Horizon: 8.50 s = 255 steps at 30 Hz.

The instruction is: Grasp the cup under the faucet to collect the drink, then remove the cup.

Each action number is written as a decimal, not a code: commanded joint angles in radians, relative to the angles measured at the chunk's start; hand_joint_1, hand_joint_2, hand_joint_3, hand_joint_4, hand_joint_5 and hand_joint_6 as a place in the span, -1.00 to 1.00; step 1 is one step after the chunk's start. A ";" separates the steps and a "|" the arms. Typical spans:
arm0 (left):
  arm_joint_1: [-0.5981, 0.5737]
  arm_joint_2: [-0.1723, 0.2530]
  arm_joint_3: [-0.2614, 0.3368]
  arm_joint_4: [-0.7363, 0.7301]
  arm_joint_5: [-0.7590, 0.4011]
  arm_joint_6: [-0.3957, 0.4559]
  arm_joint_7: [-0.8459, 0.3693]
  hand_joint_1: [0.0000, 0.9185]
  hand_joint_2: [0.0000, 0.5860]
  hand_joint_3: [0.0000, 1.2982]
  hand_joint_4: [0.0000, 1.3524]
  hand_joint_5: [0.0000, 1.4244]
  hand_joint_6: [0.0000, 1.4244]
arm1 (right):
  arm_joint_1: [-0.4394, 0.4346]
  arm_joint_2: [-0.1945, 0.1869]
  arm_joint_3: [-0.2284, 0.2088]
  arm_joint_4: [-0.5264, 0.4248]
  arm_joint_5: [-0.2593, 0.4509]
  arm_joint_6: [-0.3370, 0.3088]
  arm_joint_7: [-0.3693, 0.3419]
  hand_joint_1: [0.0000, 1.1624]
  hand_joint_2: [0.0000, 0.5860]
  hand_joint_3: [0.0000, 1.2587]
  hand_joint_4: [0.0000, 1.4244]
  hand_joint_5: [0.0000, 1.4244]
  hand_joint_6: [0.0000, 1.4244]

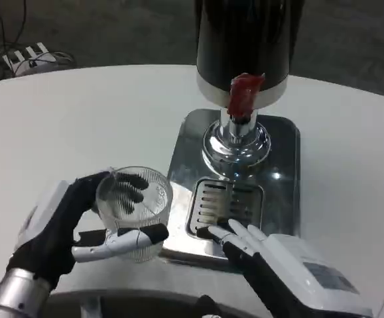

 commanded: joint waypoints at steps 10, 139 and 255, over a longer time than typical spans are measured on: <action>-0.248 -0.006 -0.100 0.259 0.092 -0.109 0.098 0.44 -1.00 0.53 0.60 0.46 0.16 | 0.005 0.045 0.026 -0.003 -0.018 0.009 0.020 0.17 0.67 -0.77 -0.97 -1.00 -1.00; -0.280 -0.026 -0.006 0.065 -0.446 0.013 -0.249 -0.98 -1.00 -1.00 -1.00 -0.97 -0.99 | 0.055 0.023 -0.005 0.023 0.053 0.004 -0.055 0.20 0.70 -0.74 -0.91 -1.00 -1.00; -0.799 0.034 -0.056 0.459 -0.544 0.260 -1.111 -1.00 -0.94 -1.00 -1.00 -0.89 -0.95 | 0.071 0.022 -0.033 0.018 0.065 0.000 -0.071 0.22 0.70 -0.74 -0.90 -1.00 -1.00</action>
